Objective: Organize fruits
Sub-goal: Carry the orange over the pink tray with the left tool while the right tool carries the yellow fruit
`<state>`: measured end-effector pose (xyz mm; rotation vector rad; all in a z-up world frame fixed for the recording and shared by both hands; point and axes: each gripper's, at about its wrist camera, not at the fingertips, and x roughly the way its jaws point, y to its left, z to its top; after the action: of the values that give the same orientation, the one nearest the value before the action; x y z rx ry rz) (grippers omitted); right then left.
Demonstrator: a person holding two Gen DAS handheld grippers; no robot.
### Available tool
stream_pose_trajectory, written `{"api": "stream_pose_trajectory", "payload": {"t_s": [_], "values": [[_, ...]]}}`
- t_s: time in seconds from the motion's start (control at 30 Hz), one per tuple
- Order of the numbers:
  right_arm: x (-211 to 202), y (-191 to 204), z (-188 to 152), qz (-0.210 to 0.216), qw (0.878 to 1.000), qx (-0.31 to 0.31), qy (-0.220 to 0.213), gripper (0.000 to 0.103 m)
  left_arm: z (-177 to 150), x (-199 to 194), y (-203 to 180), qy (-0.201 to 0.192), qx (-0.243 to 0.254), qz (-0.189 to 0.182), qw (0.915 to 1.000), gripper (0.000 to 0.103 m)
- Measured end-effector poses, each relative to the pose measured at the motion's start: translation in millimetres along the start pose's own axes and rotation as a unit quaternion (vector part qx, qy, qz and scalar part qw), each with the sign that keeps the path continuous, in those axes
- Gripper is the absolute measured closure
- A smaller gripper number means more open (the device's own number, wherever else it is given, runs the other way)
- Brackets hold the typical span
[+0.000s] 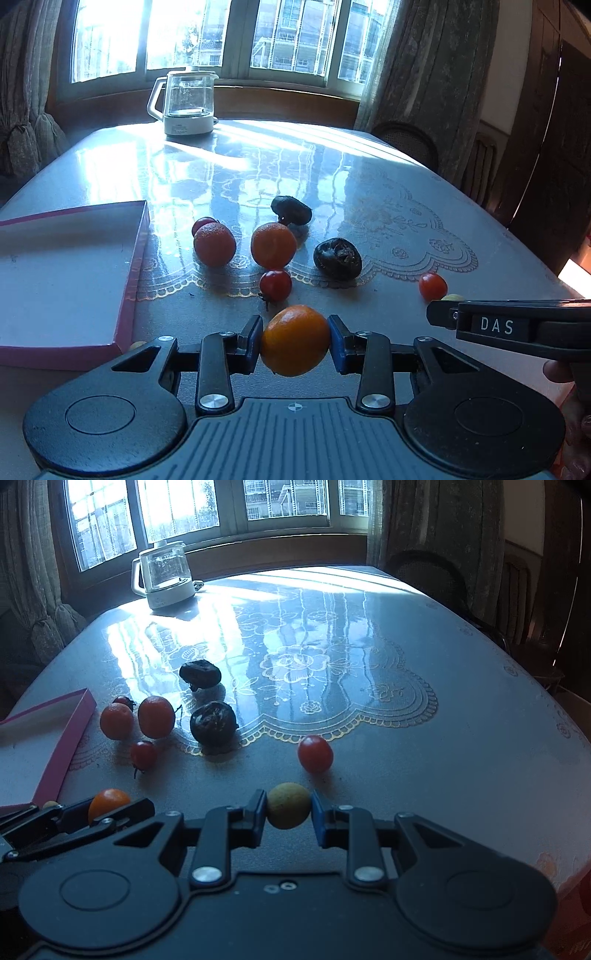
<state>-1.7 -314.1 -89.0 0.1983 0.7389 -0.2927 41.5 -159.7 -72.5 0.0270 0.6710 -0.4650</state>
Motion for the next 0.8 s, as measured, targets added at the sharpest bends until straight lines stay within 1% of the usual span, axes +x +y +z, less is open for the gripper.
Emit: {"api": "stream_pose_trajectory", "payload": {"t_s": [0.1,0.17,0.33,0.47,0.8], "values": [[-4.6,13.1,6.7,0.007,1.000,-0.002,-0.013,0.078,12.7,-13.9,19.6,-0.013,-0.001,0.007,0.9999,0.065],[-7.7,22.8,10.6,0.011,1.000,-0.004,-0.021,0.078,21.6,-22.4,39.8,-0.018,-0.006,0.016,0.9997,0.065],[-11.4,45.2,16.8,0.025,0.999,-0.005,-0.031,0.078,31.8,-31.5,88.8,-0.026,-0.020,0.051,0.9982,0.065],[-9.8,65.2,19.2,0.038,0.999,-0.009,-0.034,0.078,31.1,-31.2,123.2,-0.020,-0.046,0.071,0.9962,0.065],[-8.5,125.2,25.0,0.079,0.995,-0.041,-0.038,0.078,16.9,-37.7,179.5,-0.018,-0.081,0.110,0.9904,0.065]]}}
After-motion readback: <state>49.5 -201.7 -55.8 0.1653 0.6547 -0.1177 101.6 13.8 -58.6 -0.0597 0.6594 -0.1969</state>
